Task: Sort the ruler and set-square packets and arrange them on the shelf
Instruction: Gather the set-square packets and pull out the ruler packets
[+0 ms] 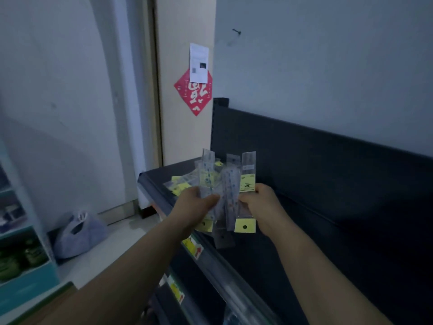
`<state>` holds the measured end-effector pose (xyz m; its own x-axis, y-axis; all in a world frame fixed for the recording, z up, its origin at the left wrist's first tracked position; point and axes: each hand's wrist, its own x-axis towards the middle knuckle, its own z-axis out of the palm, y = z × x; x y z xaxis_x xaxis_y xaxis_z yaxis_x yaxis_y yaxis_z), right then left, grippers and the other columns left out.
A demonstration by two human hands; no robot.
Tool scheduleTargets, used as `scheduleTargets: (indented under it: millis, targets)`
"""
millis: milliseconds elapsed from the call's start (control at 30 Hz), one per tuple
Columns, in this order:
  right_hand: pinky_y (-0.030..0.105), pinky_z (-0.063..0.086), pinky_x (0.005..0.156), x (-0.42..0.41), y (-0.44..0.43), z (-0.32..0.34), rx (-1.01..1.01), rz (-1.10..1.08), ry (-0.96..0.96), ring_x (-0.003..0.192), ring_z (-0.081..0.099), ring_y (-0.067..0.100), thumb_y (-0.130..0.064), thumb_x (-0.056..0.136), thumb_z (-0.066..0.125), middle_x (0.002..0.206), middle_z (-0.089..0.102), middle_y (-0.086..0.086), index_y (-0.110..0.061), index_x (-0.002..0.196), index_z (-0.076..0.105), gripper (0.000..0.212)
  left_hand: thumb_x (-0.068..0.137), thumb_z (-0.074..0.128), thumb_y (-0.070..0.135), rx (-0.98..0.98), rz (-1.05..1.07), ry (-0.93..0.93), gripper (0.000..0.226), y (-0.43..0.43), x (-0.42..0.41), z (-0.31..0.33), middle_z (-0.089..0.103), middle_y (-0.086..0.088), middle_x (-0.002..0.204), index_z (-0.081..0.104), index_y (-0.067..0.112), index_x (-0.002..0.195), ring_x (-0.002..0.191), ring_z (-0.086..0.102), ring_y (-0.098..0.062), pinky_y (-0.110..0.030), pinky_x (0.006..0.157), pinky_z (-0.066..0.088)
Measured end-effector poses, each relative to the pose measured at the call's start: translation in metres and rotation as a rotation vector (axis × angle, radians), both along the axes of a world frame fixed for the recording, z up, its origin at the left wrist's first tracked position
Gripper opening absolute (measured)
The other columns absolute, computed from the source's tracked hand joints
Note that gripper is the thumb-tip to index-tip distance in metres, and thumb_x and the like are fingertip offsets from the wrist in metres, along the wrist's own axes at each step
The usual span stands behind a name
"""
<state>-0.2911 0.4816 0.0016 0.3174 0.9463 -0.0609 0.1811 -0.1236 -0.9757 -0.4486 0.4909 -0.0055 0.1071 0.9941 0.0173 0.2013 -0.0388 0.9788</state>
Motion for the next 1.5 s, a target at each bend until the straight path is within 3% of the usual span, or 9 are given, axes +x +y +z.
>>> scheduleTargets:
  millis: [433,533,633,800,1000,1167,1300,1433,1500]
  targets:
    - [0.051,0.058,0.076,-0.055,0.124,-0.018,-0.011,-0.149,-0.028,0.085,0.069,0.031,-0.006,0.081,0.051,0.095,0.071,0.012,-0.008,0.099,0.064,0.022,0.087,0.068,0.026,0.034,-0.151,0.157,0.020,0.154,-0.056,-0.004,0.072,-0.008,0.096,0.068,0.009,0.096,0.086,0.070,-0.022,-0.044,0.084,0.057]
    - [0.036,0.056,0.063,-0.063,0.137,-0.018,-0.035,-0.234,-0.019,0.083,0.069,0.032,-0.009,0.080,0.050,0.095,0.070,0.014,-0.009,0.099,0.062,0.023,0.087,0.068,0.026,0.052,-0.233,0.197,0.018,0.181,-0.062,-0.002,0.071,-0.007,0.096,0.066,0.011,0.095,0.085,0.069,-0.021,-0.040,0.081,0.057]
    - [0.026,0.045,0.052,-0.067,0.139,-0.017,-0.021,-0.332,-0.058,0.073,0.064,0.022,-0.010,0.082,0.051,0.094,0.068,0.015,-0.005,0.096,0.060,0.018,0.087,0.068,0.026,0.070,-0.310,0.230,0.018,0.200,-0.061,-0.002,0.069,-0.004,0.092,0.065,0.011,0.096,0.080,0.067,-0.017,-0.028,0.064,0.055]
    - [0.026,0.046,0.056,-0.071,0.138,-0.018,-0.019,-0.411,-0.138,0.082,0.060,0.018,-0.009,0.092,0.048,0.101,0.060,0.004,-0.024,0.110,0.041,0.025,0.085,0.069,0.029,0.127,-0.359,0.285,0.020,0.220,-0.053,-0.008,0.068,-0.002,0.088,0.065,0.011,0.093,0.077,0.064,-0.015,-0.025,0.061,0.048]
    - [0.027,0.047,0.062,-0.069,0.150,-0.024,-0.054,-0.393,-0.313,0.091,0.057,0.017,-0.010,0.094,0.047,0.116,0.057,0.005,-0.015,0.133,0.041,0.040,0.082,0.068,0.038,0.211,-0.334,0.431,0.028,0.238,-0.049,-0.020,0.067,0.000,0.088,0.063,0.013,0.093,0.080,0.063,-0.015,-0.030,0.068,0.050]
    - [0.040,0.053,0.069,-0.065,0.158,-0.036,-0.204,-0.306,-0.523,0.084,0.060,0.025,-0.024,0.090,0.052,0.095,0.060,0.009,-0.015,0.087,0.049,0.010,0.083,0.059,0.056,0.357,-0.349,0.746,0.036,0.246,-0.050,-0.026,0.057,0.004,0.077,0.055,0.020,0.080,0.073,0.057,-0.014,-0.027,0.057,0.040]
    - [0.036,0.047,0.082,-0.068,0.156,-0.036,-0.276,-0.300,-0.733,0.103,0.048,0.028,-0.033,0.090,0.051,0.114,0.051,0.012,-0.015,0.090,0.045,0.020,0.082,0.051,0.064,0.414,-0.344,0.833,0.045,0.254,-0.052,-0.032,0.060,-0.001,0.088,0.056,0.020,0.089,0.085,0.060,-0.023,-0.031,0.064,0.044]
    - [0.031,0.039,0.077,-0.070,0.149,-0.024,-0.276,-0.273,-0.780,0.101,0.044,0.024,-0.033,0.090,0.051,0.102,0.046,0.004,-0.023,0.073,0.037,0.024,0.086,0.047,0.063,0.541,-0.336,0.882,0.045,0.255,-0.053,-0.025,0.062,-0.006,0.100,0.053,0.019,0.091,0.092,0.059,-0.027,-0.033,0.069,0.043]
    - [0.034,0.046,0.079,-0.073,0.144,-0.016,-0.249,-0.274,-0.788,0.098,0.049,0.022,-0.036,0.088,0.053,0.100,0.050,0.002,-0.025,0.074,0.044,0.020,0.088,0.046,0.060,0.629,-0.358,0.848,0.047,0.251,-0.052,-0.018,0.062,-0.004,0.106,0.058,0.017,0.105,0.097,0.059,-0.025,-0.033,0.074,0.044]
